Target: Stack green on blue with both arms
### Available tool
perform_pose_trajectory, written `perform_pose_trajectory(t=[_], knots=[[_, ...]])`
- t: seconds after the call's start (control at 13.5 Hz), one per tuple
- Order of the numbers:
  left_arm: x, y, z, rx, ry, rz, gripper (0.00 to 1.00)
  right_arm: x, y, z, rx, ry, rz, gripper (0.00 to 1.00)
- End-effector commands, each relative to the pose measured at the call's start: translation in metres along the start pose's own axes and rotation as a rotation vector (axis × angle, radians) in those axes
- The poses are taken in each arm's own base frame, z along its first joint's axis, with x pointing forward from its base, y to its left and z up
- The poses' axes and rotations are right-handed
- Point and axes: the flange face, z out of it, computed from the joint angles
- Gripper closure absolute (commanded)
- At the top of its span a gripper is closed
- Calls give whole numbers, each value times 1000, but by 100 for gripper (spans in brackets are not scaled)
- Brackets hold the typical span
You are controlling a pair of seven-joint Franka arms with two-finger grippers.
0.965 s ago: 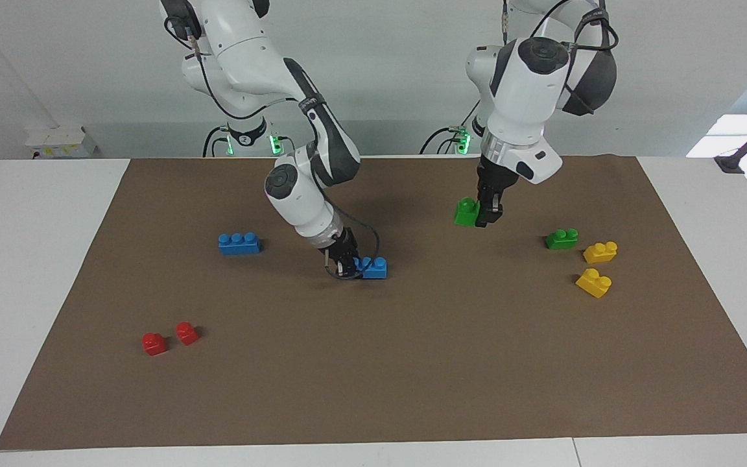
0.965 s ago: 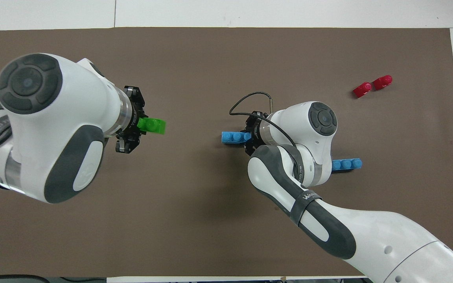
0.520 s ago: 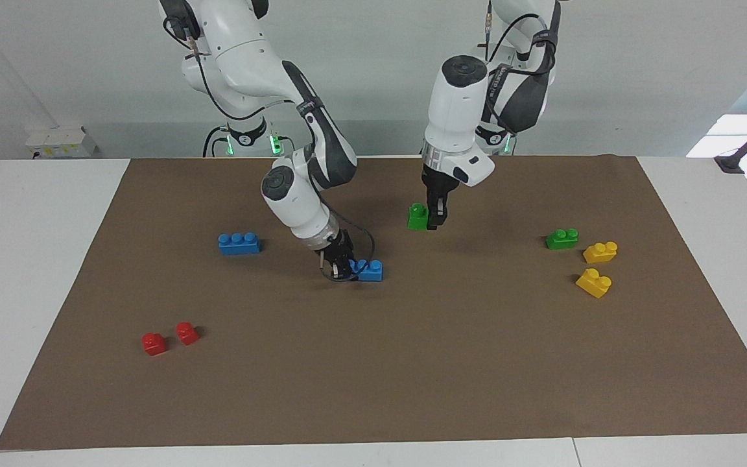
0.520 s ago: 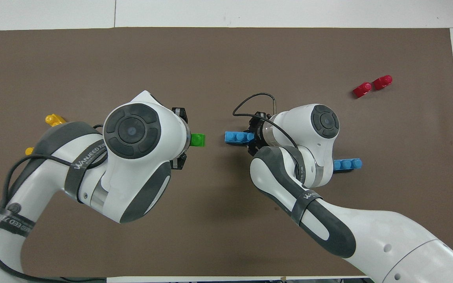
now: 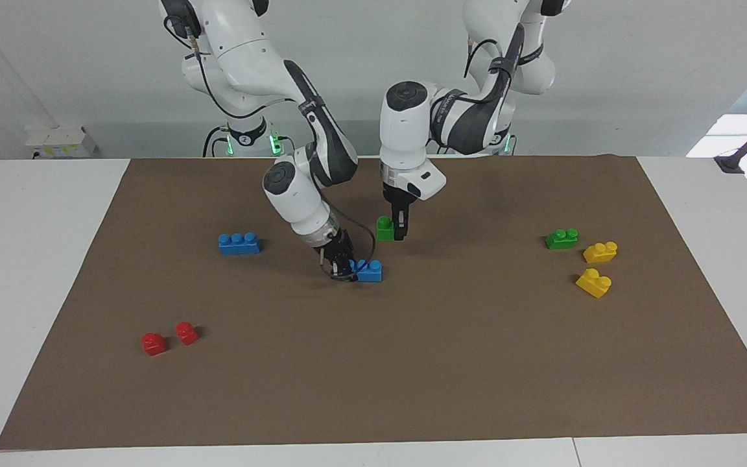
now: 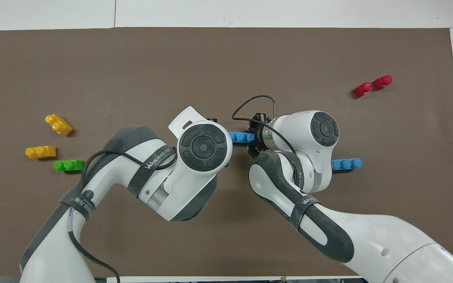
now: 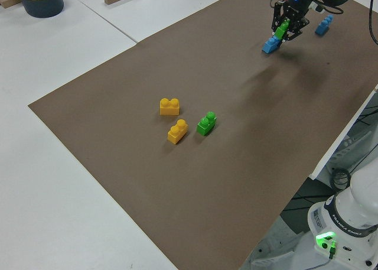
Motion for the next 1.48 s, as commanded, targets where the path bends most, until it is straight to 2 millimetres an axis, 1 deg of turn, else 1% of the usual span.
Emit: perform_pose_trajectory(t=[0.0,0.15,0.3,0.37,0.59,0.82,1.04,1.26,1.41], knots=[[-40,13,25,-6,21,-24,100,11,7,9,7,-1,-15,100],[-46,13,28,-29,31,-43,100,12,7,9,9,0,-16,100],[-57,5,45,-13,41,-32,100,11,7,9,9,1,-19,100],[-58,4,50,-15,41,-33,100,11,7,9,9,1,-25,100],[-59,5,52,-53,39,-46,100,12,8,10,8,2,-28,100],[-60,3,63,-50,38,-42,100,14,10,11,5,5,-45,100],[-57,6,66,-76,36,-32,100,15,10,11,8,5,-57,100],[-49,12,70,-89,30,-40,100,17,12,13,13,9,-62,100],[-45,10,79,-94,37,-30,100,17,12,13,13,10,-63,100]])
